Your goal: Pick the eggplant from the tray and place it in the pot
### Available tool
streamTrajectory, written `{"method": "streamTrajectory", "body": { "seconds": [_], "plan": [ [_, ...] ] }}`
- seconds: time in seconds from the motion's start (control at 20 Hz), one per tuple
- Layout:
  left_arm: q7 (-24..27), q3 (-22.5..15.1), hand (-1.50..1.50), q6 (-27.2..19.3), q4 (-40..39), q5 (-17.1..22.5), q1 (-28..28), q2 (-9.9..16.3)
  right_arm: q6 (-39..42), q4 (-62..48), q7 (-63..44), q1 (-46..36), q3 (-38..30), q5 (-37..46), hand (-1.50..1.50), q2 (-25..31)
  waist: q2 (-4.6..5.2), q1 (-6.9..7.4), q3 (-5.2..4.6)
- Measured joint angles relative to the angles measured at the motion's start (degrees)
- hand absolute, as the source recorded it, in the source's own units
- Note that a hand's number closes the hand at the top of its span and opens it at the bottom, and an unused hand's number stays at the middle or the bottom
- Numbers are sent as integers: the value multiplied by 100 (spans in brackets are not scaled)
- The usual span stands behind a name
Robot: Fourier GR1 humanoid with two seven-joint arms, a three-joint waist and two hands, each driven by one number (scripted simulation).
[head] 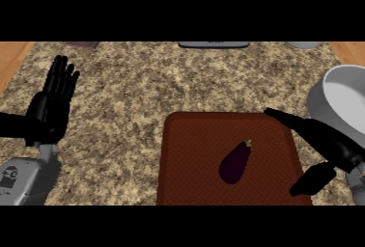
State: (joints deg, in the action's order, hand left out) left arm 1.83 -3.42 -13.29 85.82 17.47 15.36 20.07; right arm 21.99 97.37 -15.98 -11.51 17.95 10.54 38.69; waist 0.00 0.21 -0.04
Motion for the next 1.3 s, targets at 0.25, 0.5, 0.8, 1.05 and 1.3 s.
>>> {"method": "streamTrajectory", "body": {
  "seconds": [0.25,0.5,0.8,1.05,1.3],
  "plan": [
    [-204,68,0,-13,142,-148,41,-129,150,-176,-133,111,150,397,-150,-481,-1,-10,2],
    [-276,207,0,90,278,-323,-90,-235,225,-333,80,183,100,886,-150,-902,-2,-14,3],
    [-355,322,0,219,352,-470,-125,-356,154,-487,114,50,172,1445,-150,-1517,-1,-12,4],
    [-295,521,0,406,185,-499,-73,-418,126,-639,53,100,169,1967,-150,-1754,-1,-20,3],
    [-350,590,0,449,239,-609,-77,-534,121,-916,4,115,130,2368,-150,-2033,-1,-18,3]
  ]
}}
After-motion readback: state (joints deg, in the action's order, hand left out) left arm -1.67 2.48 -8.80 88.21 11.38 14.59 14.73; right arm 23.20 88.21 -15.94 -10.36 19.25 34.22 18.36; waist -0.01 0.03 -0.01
